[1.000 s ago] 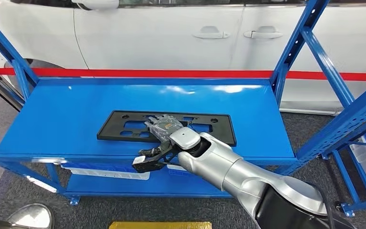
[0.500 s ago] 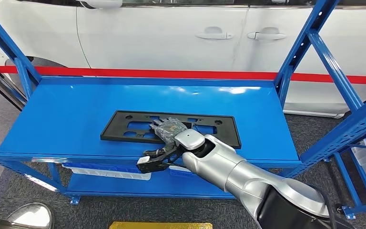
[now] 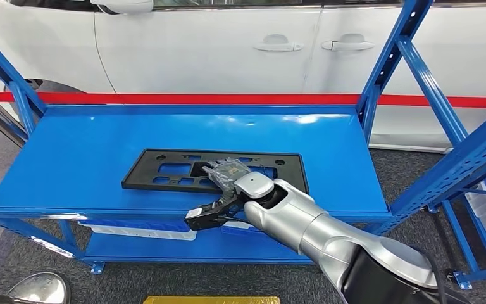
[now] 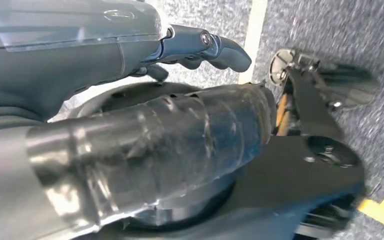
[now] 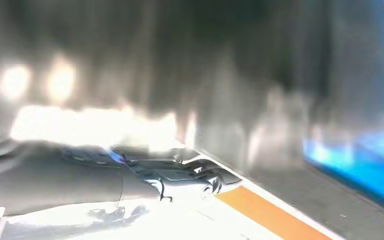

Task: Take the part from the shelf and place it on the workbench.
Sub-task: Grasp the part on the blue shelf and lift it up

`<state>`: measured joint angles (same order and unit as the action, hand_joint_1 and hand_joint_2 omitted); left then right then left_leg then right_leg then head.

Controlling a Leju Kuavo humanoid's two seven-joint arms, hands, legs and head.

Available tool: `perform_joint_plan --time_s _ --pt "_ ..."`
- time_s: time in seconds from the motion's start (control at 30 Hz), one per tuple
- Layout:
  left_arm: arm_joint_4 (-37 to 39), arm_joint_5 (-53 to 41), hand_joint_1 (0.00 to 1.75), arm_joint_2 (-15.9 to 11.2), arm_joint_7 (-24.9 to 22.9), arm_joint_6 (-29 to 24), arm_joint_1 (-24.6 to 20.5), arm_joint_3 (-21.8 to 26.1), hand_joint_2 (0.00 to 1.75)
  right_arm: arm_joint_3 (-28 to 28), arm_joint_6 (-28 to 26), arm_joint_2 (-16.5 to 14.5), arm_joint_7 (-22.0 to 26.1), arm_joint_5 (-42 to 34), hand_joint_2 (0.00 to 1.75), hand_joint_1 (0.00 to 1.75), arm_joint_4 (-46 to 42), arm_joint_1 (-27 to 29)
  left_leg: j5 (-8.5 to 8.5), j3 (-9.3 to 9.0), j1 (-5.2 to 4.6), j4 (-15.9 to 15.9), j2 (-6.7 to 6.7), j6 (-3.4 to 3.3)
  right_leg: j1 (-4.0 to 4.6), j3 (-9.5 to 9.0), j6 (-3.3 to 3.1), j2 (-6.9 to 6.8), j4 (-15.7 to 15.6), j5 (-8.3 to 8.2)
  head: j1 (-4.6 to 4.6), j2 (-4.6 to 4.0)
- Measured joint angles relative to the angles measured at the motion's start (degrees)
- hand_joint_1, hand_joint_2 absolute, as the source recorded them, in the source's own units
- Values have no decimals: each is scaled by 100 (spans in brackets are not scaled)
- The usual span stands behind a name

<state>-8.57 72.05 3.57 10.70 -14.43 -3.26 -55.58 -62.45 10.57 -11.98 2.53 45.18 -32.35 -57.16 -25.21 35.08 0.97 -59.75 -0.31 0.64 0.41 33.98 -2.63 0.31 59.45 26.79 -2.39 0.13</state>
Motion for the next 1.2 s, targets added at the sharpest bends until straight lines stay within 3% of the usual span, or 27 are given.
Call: perform_joint_plan --time_s 0.03,0.17,0.27,0.4,1.2 --pt "0 2 0 -2 -1 -1 -1 -7 0 -5 -2 0 -4 25 175 0 4 0 -17 -38 -15 86 -4 -22 6 11 23 0 6 4 1 1" --pt "0 3 0 -3 -1 -10 1 -25 0 -22 -8 2 -23 49 175 175 15 1 12 -77 3 168 -5 -102 4 32 105 -4 78 20 8 1" --pt "1 5 0 2 7 -3 -2 -30 0 -24 -47 2 -24 45 175 175 24 -3 -29 -82 -47 129 -11 -106 7 -32 11 -8 25 15 13 1" --pt "2 5 0 5 10 19 -6 -36 0 -31 -84 18 12 96 175 175 25 12 -46 -83 -61 110 -5 -124 -7 -57 67 -8 -17 47 12 1" --pt "2 105 0 1 45 137 0 -125 0 -36 -336 340 69 226 175 175 -284 -109 -37 -93 -53 110 -6 -114 -3 -56 74 -12 -1 44 12 0"
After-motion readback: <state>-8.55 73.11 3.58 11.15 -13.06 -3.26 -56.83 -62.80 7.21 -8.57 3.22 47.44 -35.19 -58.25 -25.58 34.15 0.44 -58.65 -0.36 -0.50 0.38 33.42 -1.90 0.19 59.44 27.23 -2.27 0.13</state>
